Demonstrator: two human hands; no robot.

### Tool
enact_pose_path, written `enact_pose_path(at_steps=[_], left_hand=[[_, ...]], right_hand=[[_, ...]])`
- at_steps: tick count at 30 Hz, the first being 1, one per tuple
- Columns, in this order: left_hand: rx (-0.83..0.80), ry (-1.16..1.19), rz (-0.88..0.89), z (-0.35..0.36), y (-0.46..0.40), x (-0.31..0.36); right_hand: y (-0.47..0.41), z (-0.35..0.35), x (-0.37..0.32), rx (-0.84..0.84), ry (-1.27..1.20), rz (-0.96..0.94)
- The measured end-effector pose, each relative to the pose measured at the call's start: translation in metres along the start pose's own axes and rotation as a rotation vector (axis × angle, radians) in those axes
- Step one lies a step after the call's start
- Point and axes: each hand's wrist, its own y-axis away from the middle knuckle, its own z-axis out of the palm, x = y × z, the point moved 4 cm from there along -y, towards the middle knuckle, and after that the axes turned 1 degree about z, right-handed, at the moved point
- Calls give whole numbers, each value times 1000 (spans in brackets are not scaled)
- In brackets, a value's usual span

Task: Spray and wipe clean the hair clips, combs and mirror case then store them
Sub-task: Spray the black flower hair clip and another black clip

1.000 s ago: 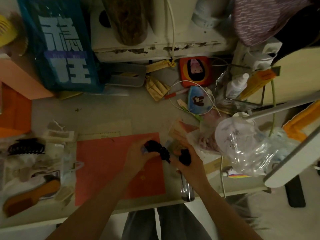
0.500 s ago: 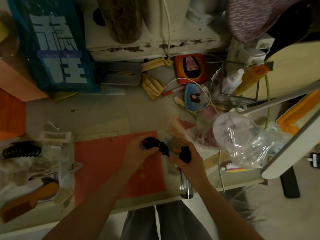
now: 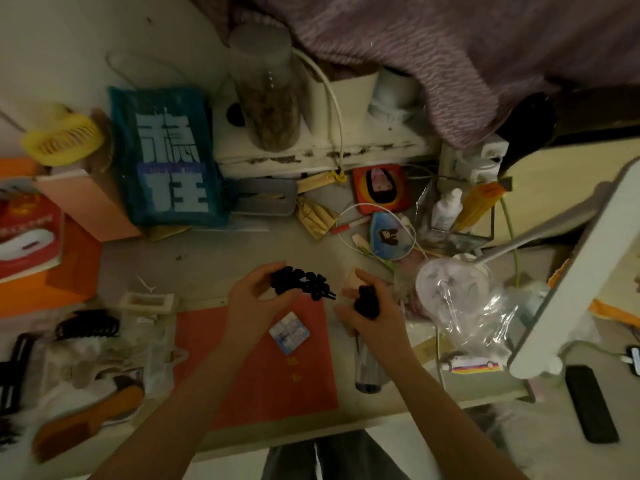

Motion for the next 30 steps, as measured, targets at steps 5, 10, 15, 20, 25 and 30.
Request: enact_pose_path(at_steps=[5,10,15,20,25,30], left_hand=[[18,2,152,-15,-3,57],[-16,-47,395,-37,-3,132],[-176,-98,526,-60,1,212],[-279,-184,643,-80,11,288],[-227,-165,729,-99,26,337],[-97,-45,778,-109,39,363]], right_hand=[[-8,-5,-55,-5,-46,-127],[-9,-16,-122,-52,-53,-274],[2,-22,-206,-206,-21,-408],[23,-19,-276,-384,11,-521],[44,-16,-320,-395,-90,-626],[57,-11,-345,-293,-221,-697]])
